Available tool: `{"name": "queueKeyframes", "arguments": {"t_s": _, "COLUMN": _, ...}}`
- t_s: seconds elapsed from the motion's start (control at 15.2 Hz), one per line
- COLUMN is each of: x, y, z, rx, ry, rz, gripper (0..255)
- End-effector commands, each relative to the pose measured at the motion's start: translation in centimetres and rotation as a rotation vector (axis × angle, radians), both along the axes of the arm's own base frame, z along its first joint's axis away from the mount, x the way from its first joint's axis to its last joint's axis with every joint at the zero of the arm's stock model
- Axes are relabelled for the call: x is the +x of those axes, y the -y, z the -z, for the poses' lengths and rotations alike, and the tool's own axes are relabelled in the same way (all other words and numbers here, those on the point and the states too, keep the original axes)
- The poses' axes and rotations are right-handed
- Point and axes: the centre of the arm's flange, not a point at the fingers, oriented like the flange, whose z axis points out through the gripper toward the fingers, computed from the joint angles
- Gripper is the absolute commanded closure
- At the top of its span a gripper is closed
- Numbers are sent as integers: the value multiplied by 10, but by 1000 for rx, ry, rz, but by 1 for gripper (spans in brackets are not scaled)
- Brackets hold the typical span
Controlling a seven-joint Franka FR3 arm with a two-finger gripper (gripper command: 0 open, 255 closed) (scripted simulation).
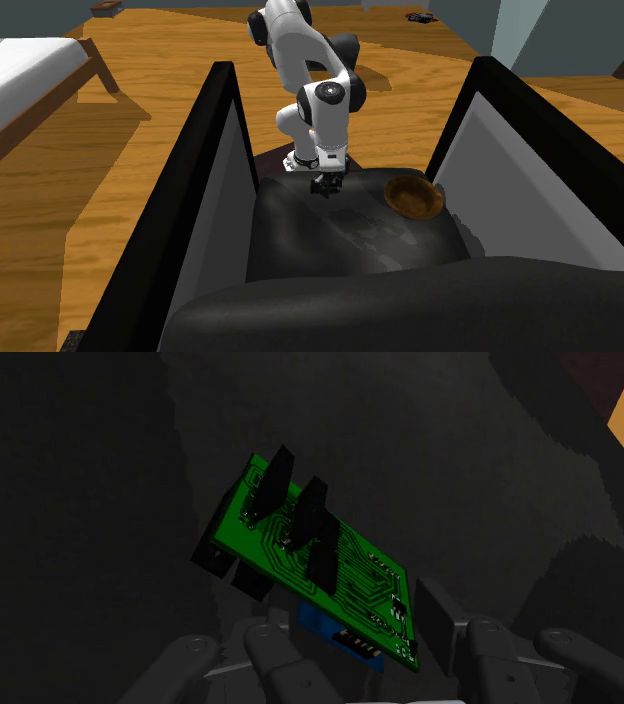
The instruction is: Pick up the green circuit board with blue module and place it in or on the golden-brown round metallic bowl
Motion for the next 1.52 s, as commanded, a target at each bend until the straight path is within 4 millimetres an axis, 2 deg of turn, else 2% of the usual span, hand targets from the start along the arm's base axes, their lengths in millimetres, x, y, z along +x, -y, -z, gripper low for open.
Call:
{"name": "queueKeyframes", "arguments": {"t_s": 0.0, "x": 0, "y": 0, "z": 0, "rx": 0, "ry": 0, "rz": 0, "gripper": 255}}
{"name": "queueKeyframes", "arguments": {"t_s": 0.33, "x": 0, "y": 0, "z": 0, "rx": 0, "ry": 0, "rz": 0, "gripper": 255}}
{"name": "queueKeyframes", "arguments": {"t_s": 1.45, "x": 0, "y": 0, "z": -89, "rx": 0, "ry": 0, "rz": 0, "gripper": 255}}
